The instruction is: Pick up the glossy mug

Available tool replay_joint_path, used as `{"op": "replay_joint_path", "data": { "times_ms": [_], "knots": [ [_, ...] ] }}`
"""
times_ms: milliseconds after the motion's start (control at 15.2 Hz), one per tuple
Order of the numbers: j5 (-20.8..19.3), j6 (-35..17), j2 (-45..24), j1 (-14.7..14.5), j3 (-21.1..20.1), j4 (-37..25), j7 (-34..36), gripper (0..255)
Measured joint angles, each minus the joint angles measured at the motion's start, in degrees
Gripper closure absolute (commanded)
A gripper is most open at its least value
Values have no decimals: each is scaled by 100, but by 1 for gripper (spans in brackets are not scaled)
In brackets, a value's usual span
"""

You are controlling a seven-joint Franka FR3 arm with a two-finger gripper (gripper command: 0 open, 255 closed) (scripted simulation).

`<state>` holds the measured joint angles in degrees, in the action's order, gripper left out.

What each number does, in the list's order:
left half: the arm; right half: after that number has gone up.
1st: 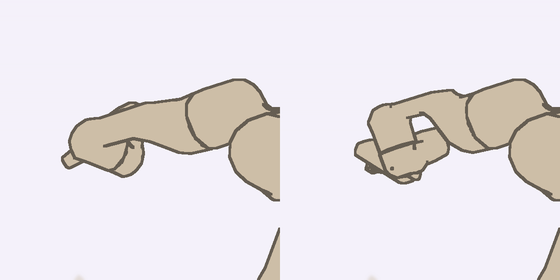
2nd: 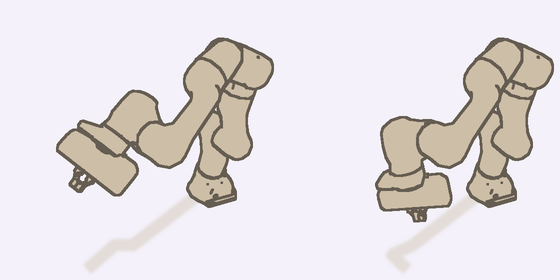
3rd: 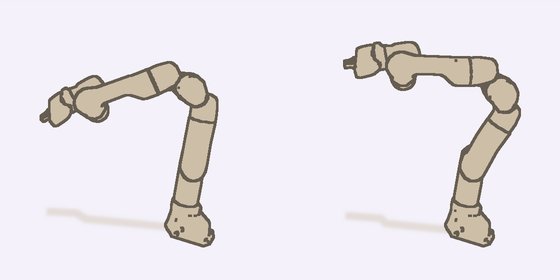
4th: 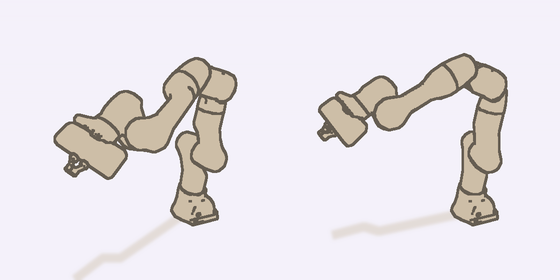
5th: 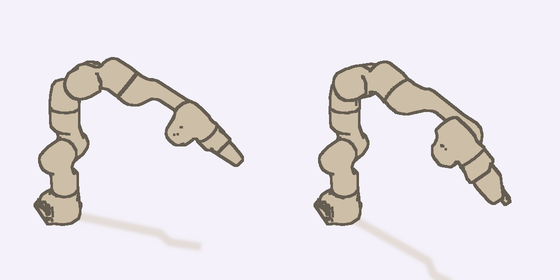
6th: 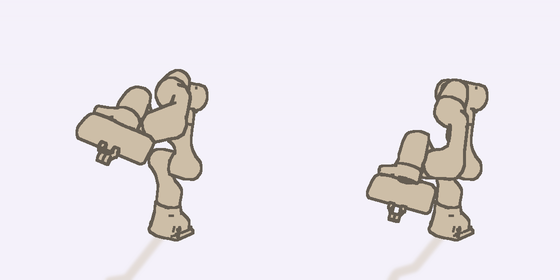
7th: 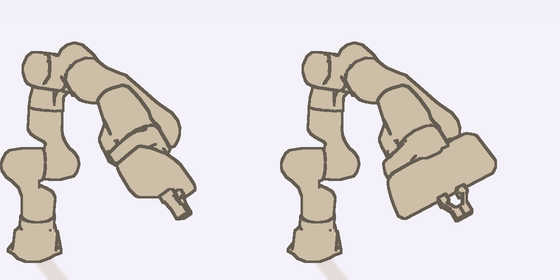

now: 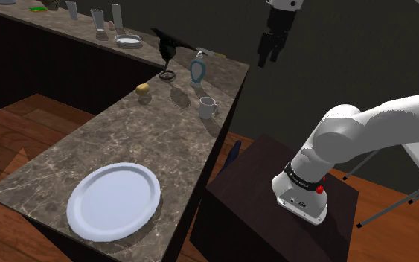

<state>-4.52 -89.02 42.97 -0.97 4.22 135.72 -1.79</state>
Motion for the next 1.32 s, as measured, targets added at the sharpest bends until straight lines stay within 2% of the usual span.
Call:
{"op": "replay_joint_path", "data": {
  "times_ms": [132, 528, 990, 1320],
  "knots": [
    [-4, -86, -44, -2, 5, 43, 0, 0],
    [-84, -1192, -830, -1, 143, 348, -72, 0],
    [-126, -2542, -2121, -9, 309, 372, -180, 0],
    [-69, -3350, -3182, -37, 381, 97, -249, 0]
  ]
}}
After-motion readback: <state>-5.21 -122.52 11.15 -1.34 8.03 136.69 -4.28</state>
